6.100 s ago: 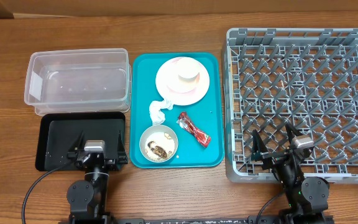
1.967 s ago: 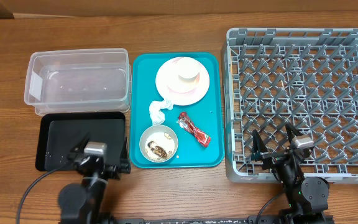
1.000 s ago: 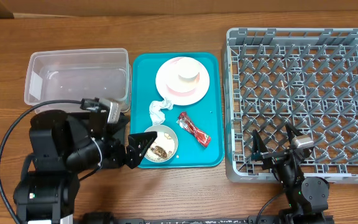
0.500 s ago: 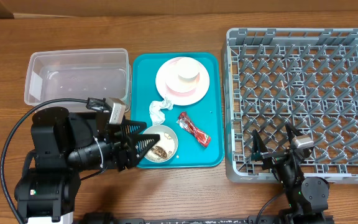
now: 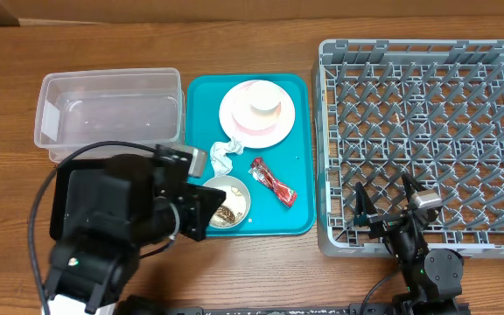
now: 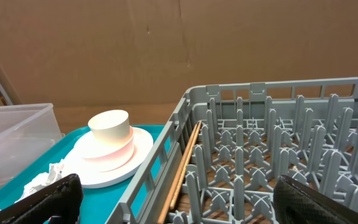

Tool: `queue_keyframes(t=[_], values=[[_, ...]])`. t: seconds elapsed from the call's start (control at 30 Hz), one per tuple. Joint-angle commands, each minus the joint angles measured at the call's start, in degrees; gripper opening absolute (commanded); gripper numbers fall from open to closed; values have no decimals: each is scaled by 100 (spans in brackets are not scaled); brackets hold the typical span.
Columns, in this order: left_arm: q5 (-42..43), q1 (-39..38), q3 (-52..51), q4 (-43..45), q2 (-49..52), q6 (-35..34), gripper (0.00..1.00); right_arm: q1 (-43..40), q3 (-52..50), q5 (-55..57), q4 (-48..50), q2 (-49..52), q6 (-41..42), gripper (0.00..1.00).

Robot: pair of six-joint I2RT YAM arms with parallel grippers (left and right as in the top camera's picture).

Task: Sort waste into correct bins and load items into the dishwasher
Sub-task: 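Reach the left gripper to the metal bowl rim and grasp it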

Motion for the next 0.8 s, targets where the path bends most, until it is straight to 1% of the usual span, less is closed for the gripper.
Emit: queue_keyframes(t=[0.0, 0.07, 0.1, 0.17, 0.23, 0.33, 0.5, 0.6, 0.77], values=[[-1589, -798, 136, 17, 258, -780, 4, -44, -61, 35, 31, -66, 26, 100], [-2199, -1263, 136, 9, 511, -1073, 6, -44, -61, 35, 31, -66, 26, 100], [-2667, -1600, 136, 17, 789, -1292, 9, -44, -61, 35, 31, -66, 26, 100], [-2957, -1867, 136, 59, 1139, -1508, 13, -44, -61, 35, 31, -66, 26, 100], [-2979, -2015, 136, 138, 1480, -1635, 16, -44, -61, 35, 31, -66, 26, 100], [-2977, -2140, 136, 297, 2057, -1679, 25, -44, -61, 35, 31, -66, 26, 100], [-3042, -2114, 138, 551, 2953, -1663, 30, -44, -61, 35, 31, -66, 26, 100], [-3018, -2105, 138, 761, 3388, -1665, 31, -44, -61, 35, 31, -66, 26, 100], [-3069, -2094, 138, 940, 3836, -1663, 31, -44, -61, 35, 31, -66, 26, 100]])
